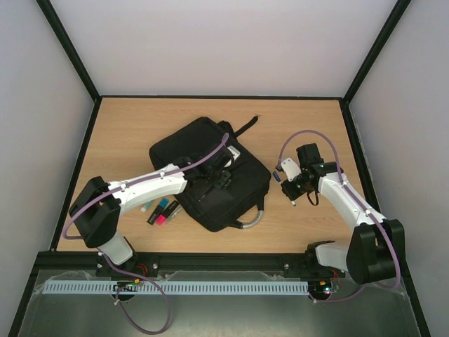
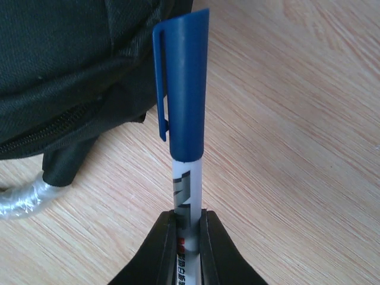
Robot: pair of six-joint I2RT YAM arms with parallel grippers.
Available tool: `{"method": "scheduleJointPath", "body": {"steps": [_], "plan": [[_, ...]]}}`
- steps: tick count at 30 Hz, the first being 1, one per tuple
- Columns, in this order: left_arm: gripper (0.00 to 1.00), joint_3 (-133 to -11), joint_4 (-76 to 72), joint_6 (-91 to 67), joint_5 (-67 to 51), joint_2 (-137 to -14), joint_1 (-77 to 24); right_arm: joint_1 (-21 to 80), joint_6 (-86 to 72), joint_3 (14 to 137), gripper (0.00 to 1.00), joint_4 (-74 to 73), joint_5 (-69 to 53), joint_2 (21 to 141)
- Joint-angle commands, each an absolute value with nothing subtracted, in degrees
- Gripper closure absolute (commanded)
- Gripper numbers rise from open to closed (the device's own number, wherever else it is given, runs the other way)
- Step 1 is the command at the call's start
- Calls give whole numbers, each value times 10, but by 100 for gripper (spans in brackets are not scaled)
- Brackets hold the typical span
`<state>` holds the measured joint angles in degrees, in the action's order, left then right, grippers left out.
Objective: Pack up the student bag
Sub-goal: Pick up the stationery from the center of the board, then place the stationery in the student bag.
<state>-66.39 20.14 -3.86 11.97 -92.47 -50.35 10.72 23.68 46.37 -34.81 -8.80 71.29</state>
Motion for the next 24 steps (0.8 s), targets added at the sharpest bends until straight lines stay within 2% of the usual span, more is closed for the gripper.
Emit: {"method": "scheduleJointPath", "body": {"steps": [1,5,8,10,14,19,20,24], "plan": [[27,-681,238,-25,189,-953,-502,105,214,445,99,-333,-109,689],[28,-687,248,-18,229,-973,-510,105,215,443,99,-333,-105,662],[36,-688,249,-13,235,-978,-510,105,217,447,99,-336,-106,651],[45,-690,252,-14,248,-981,-511,105,216,451,99,-339,-111,650],[73,-685,237,-16,256,-957,-510,105,216,465,99,-351,-120,648],[93,-658,192,-15,260,-889,-510,110,218,520,99,-389,-102,642],[97,-652,183,-15,259,-876,-510,111,219,537,99,-402,-108,643],[97,-635,155,-18,252,-840,-510,128,209,623,99,-464,-176,673]]}}
